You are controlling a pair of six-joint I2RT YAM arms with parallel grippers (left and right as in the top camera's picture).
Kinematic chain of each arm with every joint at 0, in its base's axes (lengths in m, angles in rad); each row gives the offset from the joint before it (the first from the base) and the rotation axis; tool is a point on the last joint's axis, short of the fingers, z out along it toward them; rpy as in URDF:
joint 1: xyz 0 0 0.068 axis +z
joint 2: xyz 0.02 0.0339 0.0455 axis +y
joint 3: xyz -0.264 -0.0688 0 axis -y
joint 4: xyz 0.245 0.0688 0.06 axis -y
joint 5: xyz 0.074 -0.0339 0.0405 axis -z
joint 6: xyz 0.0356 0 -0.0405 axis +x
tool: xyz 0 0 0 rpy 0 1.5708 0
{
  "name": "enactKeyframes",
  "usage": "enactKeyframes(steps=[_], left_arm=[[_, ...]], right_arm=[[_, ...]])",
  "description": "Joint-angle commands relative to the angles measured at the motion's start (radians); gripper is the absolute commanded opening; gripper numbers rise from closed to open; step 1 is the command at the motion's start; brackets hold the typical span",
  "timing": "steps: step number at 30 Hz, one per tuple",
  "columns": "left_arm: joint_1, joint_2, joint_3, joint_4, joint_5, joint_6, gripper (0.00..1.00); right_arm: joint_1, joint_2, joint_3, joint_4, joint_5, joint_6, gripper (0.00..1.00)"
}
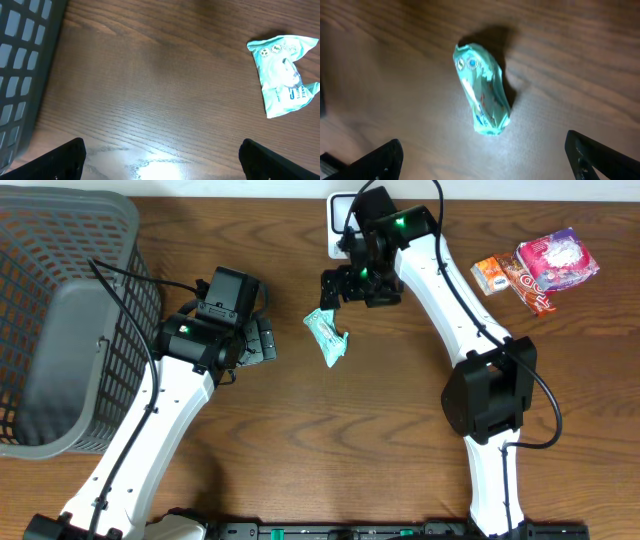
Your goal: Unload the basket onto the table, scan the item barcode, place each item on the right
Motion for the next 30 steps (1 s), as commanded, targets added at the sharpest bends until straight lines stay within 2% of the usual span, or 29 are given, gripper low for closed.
enactKeyframes(steps=[1, 4, 6, 15, 21, 26, 27, 28, 29, 30], left_arm=[[0.002, 0.000, 0.010, -0.006, -0.013, -0.013, 0.98], [0.002, 0.000, 0.010, -0.006, -0.013, -0.013, 0.98], [0.002, 0.000, 0.010, -0.006, -0.013, -0.013, 0.98], [0.002, 0.000, 0.010, -0.006, -0.013, -0.013, 0.98], [0.002, 0.000, 0.010, -0.006, -0.013, -0.013, 0.98], [0.002, 0.000, 0.010, -0.006, -0.013, -0.013, 0.98], [0.002, 0.000, 0.010, -0.006, -0.013, -0.013, 0.98], [0.002, 0.000, 0.010, -0.006, -0.013, -0.013, 0.98], [0.002, 0.000, 0.010, -0.006, -0.013, -0.013, 0.98], [0.002, 0.000, 0.010, -0.006, -0.013, -0.013, 0.98]], right_arm=[[0.008, -0.003, 0.000, 0.011, 0.018, 0.023, 0.95], [0.032, -0.001, -0.012, 0.026, 0.018, 0.004, 0.80], [0.059, -0.001, -0.038, 0.050, 0.025, -0.061, 0.74], [0.196, -0.001, -0.158, 0.147, 0.402, -0.083, 0.73], [0.231, -0.001, -0.306, 0.301, 0.441, -0.083, 0.70], [0.230, -0.001, -0.386, 0.378, 0.441, -0.083, 0.53], [0.228, -0.001, -0.391, 0.381, 0.442, -0.083, 0.46], [0.218, -0.001, -0.390, 0.381, 0.444, -0.080, 0.25], [0.212, -0.004, -0.386, 0.377, 0.444, -0.069, 0.17], [0.208, -0.006, -0.382, 0.373, 0.443, -0.061, 0.12]])
